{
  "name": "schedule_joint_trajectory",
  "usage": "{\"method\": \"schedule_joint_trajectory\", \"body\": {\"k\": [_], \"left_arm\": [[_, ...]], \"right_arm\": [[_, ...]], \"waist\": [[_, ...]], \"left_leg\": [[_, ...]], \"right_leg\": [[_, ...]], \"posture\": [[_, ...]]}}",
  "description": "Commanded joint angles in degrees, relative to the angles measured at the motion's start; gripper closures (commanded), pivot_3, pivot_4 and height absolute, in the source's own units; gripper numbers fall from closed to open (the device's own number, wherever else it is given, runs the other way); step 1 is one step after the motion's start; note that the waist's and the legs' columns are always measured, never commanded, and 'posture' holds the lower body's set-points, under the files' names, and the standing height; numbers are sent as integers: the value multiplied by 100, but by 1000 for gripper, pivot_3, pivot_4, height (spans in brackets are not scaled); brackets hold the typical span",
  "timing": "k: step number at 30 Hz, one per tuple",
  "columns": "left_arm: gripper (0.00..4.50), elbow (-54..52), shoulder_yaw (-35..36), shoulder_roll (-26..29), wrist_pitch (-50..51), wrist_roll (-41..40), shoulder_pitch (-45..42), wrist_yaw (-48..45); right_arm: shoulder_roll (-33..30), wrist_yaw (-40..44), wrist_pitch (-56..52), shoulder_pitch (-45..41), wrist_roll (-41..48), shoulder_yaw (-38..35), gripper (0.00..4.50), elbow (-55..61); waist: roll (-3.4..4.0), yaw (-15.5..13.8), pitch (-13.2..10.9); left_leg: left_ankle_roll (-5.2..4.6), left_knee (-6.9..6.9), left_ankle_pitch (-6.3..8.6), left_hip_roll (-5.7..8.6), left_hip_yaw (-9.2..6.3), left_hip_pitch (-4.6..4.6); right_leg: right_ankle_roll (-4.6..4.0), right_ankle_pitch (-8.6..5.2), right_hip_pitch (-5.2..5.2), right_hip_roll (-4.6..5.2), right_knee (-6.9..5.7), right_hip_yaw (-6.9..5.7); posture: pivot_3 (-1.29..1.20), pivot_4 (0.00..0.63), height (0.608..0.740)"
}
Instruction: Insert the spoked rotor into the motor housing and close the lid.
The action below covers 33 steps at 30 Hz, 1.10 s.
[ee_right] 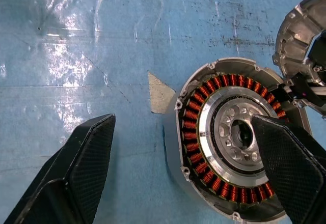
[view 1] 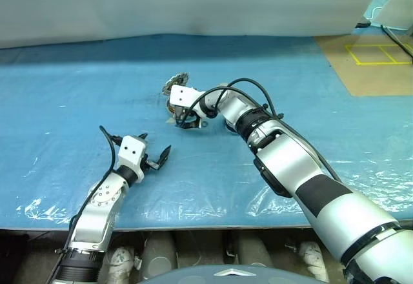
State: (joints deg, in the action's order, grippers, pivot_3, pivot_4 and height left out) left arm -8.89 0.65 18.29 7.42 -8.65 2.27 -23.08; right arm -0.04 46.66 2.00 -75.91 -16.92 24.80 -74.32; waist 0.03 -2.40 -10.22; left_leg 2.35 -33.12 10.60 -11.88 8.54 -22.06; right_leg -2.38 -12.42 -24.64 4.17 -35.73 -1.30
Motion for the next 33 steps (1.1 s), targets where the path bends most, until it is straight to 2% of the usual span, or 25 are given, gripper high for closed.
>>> {"method": "schedule_joint_trajectory", "body": {"k": [1, 17, 24, 28, 33], "left_arm": [[0, -369, 141, 30, -25, -26, 74, 59], [0, -531, 158, 38, 47, 3, 167, 209], [0, -485, 217, 239, 237, -131, -151, 1], [0, -375, 292, 469, 676, -362, -623, -288], [0, -317, 315, 926, 1443, -815, -1409, -929]], "right_arm": [[28, -125, 95, -181, -73, -145, 69, -27], [147, -98, 164, -60, -231, -350, 69, -160], [-118, 192, 306, -130, 517, -1259, 69, 208], [-558, 478, -35, 406, 1304, -2007, 69, 1240], [-1069, 478, -1720, 2363, 1865, -2196, 69, 4749]], "waist": [[0, 0, 0], [0, 2, 0], [0, -18, 0], [-1, -48, 0], [-7, -152, 4]], "left_leg": [[0, 0, 0, 0, 0, 0], [0, 0, 0, 0, 0, 0], [0, -5, 0, 0, 0, -2], [-2, -12, -1, 1, 0, -3], [-17, -16, -16, 2, 0, -1]], "right_leg": [[0, 0, 0, 0, 0, 0], [0, 0, -1, 0, -1, 0], [-1, 0, -1, 0, -4, 0], [-2, 1, 0, 0, -7, 0], [-1, 1, 4, -2, -11, -1]], "posture": [[0, 150, 740], [0, 150, 740], [0, 150, 740], [0, 150, 740], [0, 150, 740]]}}
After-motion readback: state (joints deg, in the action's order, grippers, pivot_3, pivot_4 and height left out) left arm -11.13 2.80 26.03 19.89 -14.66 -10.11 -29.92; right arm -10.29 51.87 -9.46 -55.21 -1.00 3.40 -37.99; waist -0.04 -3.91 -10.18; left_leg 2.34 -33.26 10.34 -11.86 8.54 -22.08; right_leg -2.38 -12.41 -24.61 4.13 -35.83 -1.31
